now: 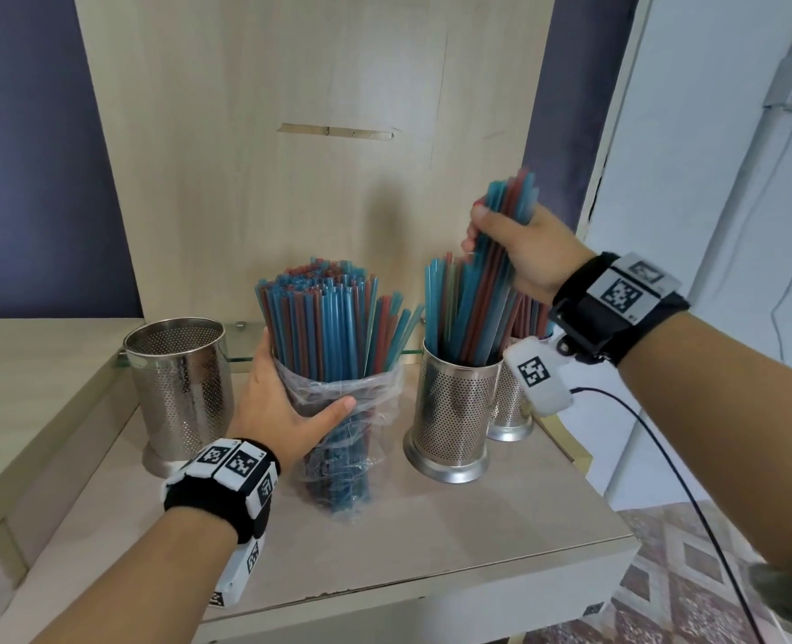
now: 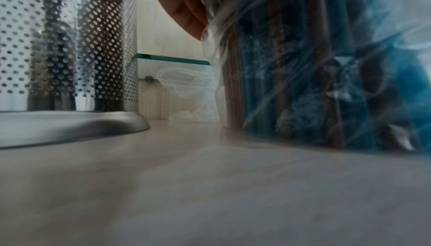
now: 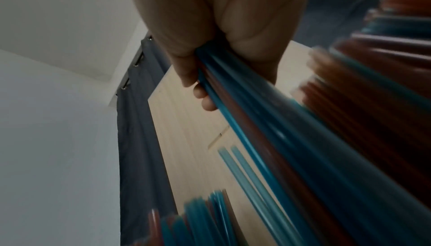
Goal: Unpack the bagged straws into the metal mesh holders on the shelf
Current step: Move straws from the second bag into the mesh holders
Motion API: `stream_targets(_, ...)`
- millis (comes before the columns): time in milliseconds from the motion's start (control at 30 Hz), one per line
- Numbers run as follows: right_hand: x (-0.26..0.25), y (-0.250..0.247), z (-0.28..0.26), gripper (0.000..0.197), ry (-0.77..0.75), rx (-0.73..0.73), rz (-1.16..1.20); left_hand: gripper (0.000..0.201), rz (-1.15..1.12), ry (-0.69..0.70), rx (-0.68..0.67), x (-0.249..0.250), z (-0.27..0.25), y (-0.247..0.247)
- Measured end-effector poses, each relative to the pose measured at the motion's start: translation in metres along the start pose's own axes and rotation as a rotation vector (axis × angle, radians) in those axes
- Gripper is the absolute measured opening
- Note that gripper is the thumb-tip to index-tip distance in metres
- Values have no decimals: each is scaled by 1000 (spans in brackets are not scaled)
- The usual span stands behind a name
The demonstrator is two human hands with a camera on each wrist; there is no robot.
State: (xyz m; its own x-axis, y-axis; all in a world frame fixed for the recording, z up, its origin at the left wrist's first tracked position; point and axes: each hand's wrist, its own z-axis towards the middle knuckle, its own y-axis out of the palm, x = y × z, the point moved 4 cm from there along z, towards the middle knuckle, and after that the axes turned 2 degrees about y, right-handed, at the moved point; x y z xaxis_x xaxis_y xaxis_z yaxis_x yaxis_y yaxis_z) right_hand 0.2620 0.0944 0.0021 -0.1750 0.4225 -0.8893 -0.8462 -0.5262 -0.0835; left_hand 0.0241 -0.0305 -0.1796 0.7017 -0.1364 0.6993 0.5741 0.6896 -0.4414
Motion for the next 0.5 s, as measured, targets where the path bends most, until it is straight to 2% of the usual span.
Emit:
stream_targets(167, 31, 13, -4, 12, -22, -19, -126, 113, -7, 17, 1, 1, 0, -1)
stream_targets(300, 49, 20, -12, 25, -18, -21, -230, 112, 2, 19, 5, 0, 0, -1)
stream_targets(500, 60, 15, -9, 24, 18, 171, -285, 113, -4, 30, 16, 2, 0, 0)
